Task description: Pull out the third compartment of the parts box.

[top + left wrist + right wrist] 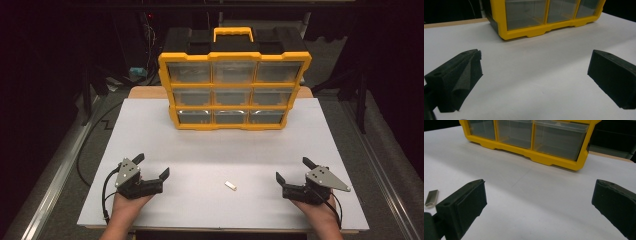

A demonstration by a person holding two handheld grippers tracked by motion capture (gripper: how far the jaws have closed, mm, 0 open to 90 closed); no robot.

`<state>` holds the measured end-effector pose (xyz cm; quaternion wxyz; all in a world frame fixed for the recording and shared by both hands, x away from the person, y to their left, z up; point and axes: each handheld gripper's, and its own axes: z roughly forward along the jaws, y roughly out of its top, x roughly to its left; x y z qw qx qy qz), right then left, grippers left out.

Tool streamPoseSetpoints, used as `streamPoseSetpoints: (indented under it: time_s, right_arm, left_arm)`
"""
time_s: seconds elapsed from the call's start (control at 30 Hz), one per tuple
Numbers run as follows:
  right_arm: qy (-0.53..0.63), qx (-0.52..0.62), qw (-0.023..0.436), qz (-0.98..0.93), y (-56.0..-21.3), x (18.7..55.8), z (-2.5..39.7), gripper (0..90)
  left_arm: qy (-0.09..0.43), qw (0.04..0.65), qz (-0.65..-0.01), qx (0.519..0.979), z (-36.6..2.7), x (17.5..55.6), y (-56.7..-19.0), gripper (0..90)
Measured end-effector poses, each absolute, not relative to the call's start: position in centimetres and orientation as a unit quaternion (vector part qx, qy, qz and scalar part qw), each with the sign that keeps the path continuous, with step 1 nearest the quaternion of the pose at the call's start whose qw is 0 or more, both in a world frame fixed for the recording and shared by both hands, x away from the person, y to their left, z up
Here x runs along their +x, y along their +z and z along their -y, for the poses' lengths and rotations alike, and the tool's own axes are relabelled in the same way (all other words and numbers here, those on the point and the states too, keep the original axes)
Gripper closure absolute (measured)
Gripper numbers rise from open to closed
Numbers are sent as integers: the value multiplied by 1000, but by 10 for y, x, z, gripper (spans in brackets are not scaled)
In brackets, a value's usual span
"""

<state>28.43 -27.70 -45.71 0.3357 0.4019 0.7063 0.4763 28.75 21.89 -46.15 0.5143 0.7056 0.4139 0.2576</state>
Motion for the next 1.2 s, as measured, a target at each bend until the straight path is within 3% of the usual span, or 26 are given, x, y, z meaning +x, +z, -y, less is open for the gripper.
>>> streamPoseSetpoints:
  time_s: [1.2]
  right_arm:
    - [488, 422, 334, -687, -456, 292, 282, 3]
  left_arm:
    - [250, 522, -387, 718, -213, 291, -465, 8]
